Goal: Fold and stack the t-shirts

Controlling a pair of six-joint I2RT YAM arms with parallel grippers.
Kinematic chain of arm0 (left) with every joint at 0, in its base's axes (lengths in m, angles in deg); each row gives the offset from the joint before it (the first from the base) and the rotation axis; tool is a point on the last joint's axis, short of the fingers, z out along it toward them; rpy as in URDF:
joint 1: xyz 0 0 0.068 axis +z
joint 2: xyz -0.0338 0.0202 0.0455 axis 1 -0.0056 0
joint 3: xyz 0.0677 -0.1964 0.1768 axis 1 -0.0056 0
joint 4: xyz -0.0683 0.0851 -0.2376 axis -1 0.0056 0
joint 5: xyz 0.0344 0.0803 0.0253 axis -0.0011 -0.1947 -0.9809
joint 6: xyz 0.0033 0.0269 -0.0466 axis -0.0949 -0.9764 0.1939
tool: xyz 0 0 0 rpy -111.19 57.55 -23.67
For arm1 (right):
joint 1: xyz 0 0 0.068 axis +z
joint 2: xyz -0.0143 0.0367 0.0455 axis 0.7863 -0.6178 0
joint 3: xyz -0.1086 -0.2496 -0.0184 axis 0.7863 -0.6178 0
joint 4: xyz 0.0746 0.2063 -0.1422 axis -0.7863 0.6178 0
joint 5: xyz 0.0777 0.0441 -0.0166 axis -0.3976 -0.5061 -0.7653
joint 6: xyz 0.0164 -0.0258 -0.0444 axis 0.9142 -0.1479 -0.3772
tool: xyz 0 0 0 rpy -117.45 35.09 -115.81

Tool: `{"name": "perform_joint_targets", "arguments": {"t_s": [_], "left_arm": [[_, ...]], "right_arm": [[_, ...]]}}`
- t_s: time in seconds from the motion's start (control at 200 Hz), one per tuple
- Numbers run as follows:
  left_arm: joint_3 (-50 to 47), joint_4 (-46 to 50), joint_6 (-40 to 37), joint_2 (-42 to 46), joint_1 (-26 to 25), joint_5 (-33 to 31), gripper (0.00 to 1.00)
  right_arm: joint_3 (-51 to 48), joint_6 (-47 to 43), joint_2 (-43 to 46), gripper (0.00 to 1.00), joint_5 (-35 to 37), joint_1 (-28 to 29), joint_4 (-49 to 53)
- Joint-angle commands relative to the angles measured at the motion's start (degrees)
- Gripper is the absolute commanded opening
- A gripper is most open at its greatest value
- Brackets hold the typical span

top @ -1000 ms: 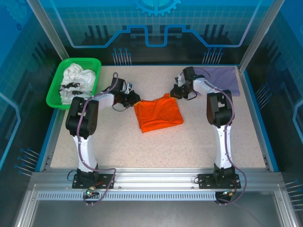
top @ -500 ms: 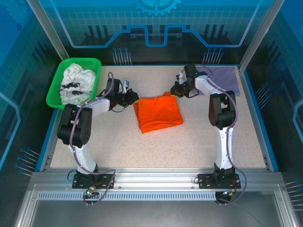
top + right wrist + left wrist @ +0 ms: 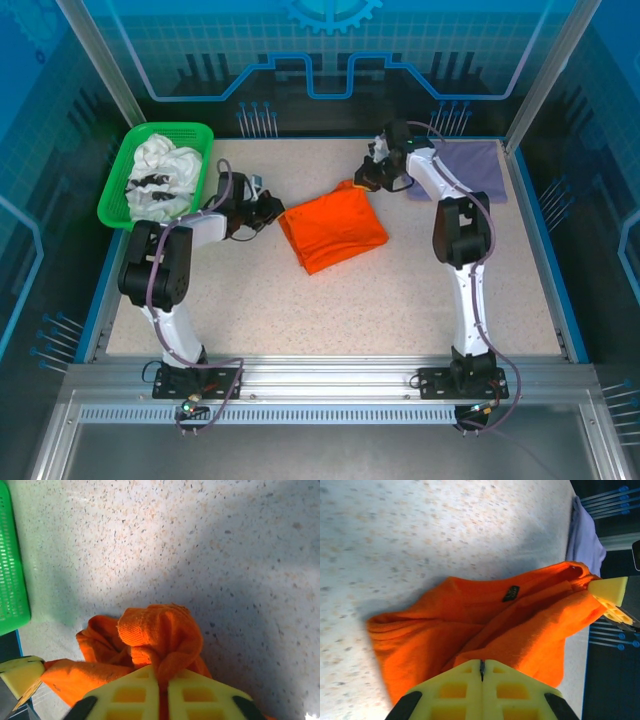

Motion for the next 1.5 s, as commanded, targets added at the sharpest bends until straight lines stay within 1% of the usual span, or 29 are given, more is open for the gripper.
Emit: {"name": "perform_joint_targets", "arguments": {"t_s": [0.0,0.055,0.095,0.15,0.17,0.195,0.215,0.235,0.29,0.31,0.355,0.39,0.45,0.475,0.52,0.585,0.635,0.68,0.74,0.81,0.89,1.0,1.116,1.201,1.271,1.366,1.496], "left_arm": [[-1.8,-0.95,3.35,-1.02,1.45,-3.62,0.0],[-1.98,0.5,4.51,-1.64,1.92,-4.75,0.01],[-2.31,0.98,5.06,-1.51,2.12,-5.7,0.08],[-3.38,1.1,5.67,-0.31,2.14,-7.49,0.13],[-3.93,0.93,5.66,0.25,2.13,-8.18,0.16],[-4.3,1.1,5.67,1.05,2.17,-8.92,0.24],[-4.42,1.55,5.52,1.69,2.13,-9.49,0.33],[-4.36,2.2,5.28,2.27,2.13,-9.8,0.38],[-4.08,3.94,4.28,3.91,2.09,-10.72,0.44],[-4.07,4.66,4.22,4.7,2.01,-11.62,0.47],[-4.16,7.04,4.22,6.81,1.66,-14.38,0.61],[-4.29,8.38,4.02,8.56,1.26,-16.06,0.66],[-4.22,10.38,3.33,11.45,-0.27,-18.27,0.67],[-3.83,11.69,2.96,12.48,-1.19,-18.95,0.66],[-2.59,14.46,2.35,13.78,-3.43,-19.89,0.64],[-1.5,16.74,1.91,15.17,-7.36,-20.23,0.56],[-1.44,17.42,2.67,16.0,-10.8,-21.06,0.48],[-1.52,17.08,3.75,16.28,-13.99,-21.62,0.41],[-1.69,15.53,6.06,15.67,-18.27,-22.24,0.35],[-1.86,11.93,8.88,13.58,-22.86,-22.7,0.35],[-1.39,6.93,11.54,8.82,-25.92,-21.86,0.35],[-0.81,5.94,12.74,2.59,-26.54,-22.21,0.33],[-2.94,8.69,10.14,2.03,-26.44,-26.03,0.34],[-4.16,11.81,8.78,2.16,-26.45,-25.42,0.35],[-7.33,11.85,8.54,3.42,-26.44,-24.42,0.35],[-12.45,11.82,7.33,7.27,-26.48,-23.95,0.35],[-18.7,13.23,5.93,12.96,-26.5,-22.69,0.35]], "right_arm": [[5.89,4.32,-6.87,0.36,-1.02,-0.05,3.3],[9.31,5.97,-9.67,0.48,-1.39,-0.71,5.14],[10.12,7.03,-10.67,0.52,-2.57,-1.39,5.28],[8.69,8.22,-9.96,0.56,-2.91,-2.41,4.9],[7.33,8.38,-9.09,0.58,-2.74,-2.71,4.12],[5.46,8.43,-7.68,0.6,-2.42,-2.93,3.06],[2.72,8.4,-5.8,0.63,-1.83,-3.14,1.54],[1.13,8.35,-4.53,0.64,-1.48,-3.25,0.52],[-5.28,8.01,0.33,0.68,-0.62,-3.8,-3.16],[-6.69,7.96,1.43,0.68,-0.59,-3.89,-3.74],[-10.4,7.53,4.13,0.69,-0.55,-4.12,-5.23],[-13.45,7.03,7.48,0.69,-0.77,-4.13,-6.47],[-18.66,6.26,11.57,0.69,-1.16,-3.85,-8.35],[-21.43,5.78,13.52,0.67,-1.76,-3.6,-9.32],[-25.84,5.42,16.7,0.65,-2.81,-3.0,-11.54],[-31.35,5.13,20.34,0.62,-3.33,-1.97,-13.66],[-34.35,4.59,22.29,0.57,-4.1,-1.07,-13.97],[-37.02,4.33,23.46,0.53,-4.8,-0.18,-14.83],[-39.92,4.74,24.14,0.48,-5.12,1.01,-16.4],[-41.48,4.67,23.49,0.44,-5.06,2.0,-17.33],[-43.24,6.21,21.44,0.41,-5.58,2.29,-20.28],[-42.36,6.04,17.3,0.37,-4.82,2.1,-19.89],[-44.96,6.08,16.81,0.37,-3.37,1.65,-21.11],[-47.7,6.25,17.17,0.38,-2.86,1.59,-21.42],[-52.59,8.12,19.34,0.39,-3.29,1.78,-25.02],[-61.93,11.69,24.81,0.4,-2.39,3.41,-31.05],[-76.61,20.3,33.17,0.42,0.42,8.6,-40.93]]}}
